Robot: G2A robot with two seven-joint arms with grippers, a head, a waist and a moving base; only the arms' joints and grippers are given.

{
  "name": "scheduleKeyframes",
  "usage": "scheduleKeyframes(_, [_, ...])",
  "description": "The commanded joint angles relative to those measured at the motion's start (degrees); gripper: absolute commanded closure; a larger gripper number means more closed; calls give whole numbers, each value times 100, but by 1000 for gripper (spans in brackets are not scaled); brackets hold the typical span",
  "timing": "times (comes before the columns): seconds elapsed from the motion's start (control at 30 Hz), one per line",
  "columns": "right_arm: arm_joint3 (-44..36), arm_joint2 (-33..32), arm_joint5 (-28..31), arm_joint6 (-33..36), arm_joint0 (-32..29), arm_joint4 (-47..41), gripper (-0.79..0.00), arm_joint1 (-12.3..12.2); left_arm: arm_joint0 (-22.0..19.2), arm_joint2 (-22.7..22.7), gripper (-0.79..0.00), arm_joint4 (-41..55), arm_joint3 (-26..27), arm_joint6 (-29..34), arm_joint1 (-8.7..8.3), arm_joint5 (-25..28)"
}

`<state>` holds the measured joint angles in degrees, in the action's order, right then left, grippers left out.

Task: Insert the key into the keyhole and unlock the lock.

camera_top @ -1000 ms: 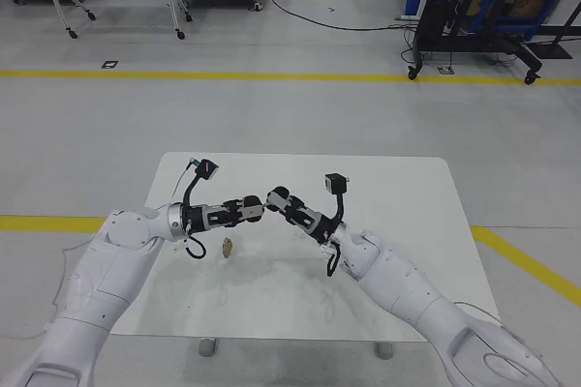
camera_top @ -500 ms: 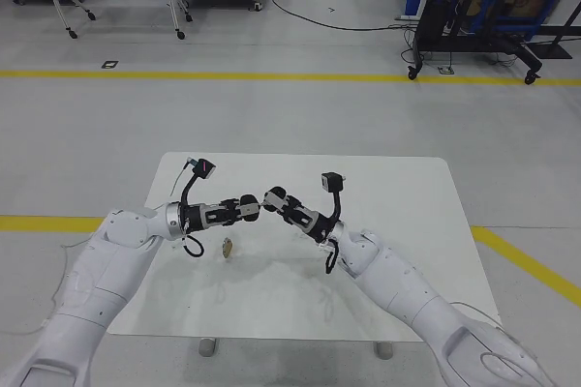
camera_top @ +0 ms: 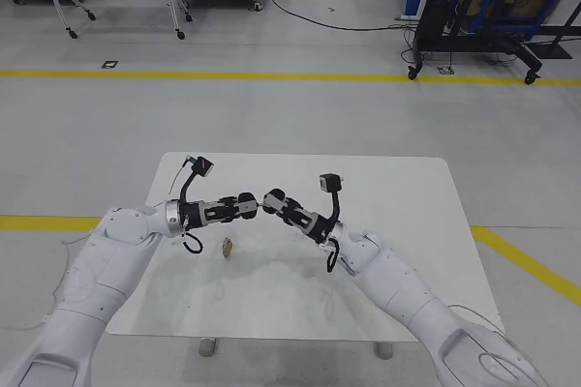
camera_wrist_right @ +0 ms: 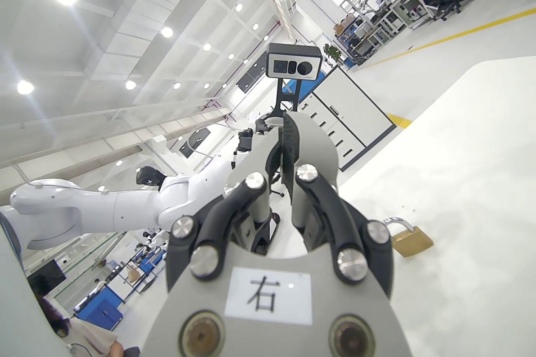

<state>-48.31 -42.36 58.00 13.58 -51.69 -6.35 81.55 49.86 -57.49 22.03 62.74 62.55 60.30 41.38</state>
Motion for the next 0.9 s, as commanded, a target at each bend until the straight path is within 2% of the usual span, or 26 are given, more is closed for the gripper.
scheduleKeyframes(0.0, [22,-39,0,99,-4,-44,0,21,-6,3,0,-12,-10,-2,3,1])
scheduleKeyframes(0.27, [94,-302,0,503,-52,-102,0,91,-21,-8,0,-29,-56,-39,14,-5])
scheduleKeyframes(0.3, [104,-334,0,528,-55,-90,-40,100,-22,-13,0,-34,-60,-47,14,-6])
scheduleKeyframes(0.33, [99,-364,0,545,-66,-92,-311,110,-23,-20,0,-42,-66,-55,13,-7])
scheduleKeyframes(0.37, [102,-392,0,574,-73,-77,-369,119,-22,-26,0,-40,-73,-61,13,-10])
scheduleKeyframes(0.4, [107,-421,0,601,-77,-56,-391,126,-22,-30,0,-38,-75,-59,13,-15])
scheduleKeyframes(0.43, [98,-455,0,614,-88,-54,-496,134,-23,-40,0,-36,-82,-61,11,-18])
scheduleKeyframes(0.47, [79,-500,0,615,-98,-48,-776,138,-24,-51,0,-34,-86,-61,10,-19])
scheduleKeyframes(0.67, [-126,-814,0,599,-225,-66,-785,137,-11,-142,0,52,-96,-40,-8,3])
scheduleKeyframes(0.87, [-126,-814,0,599,-225,-66,-785,137,8,-180,0,140,-98,-19,-14,-12])
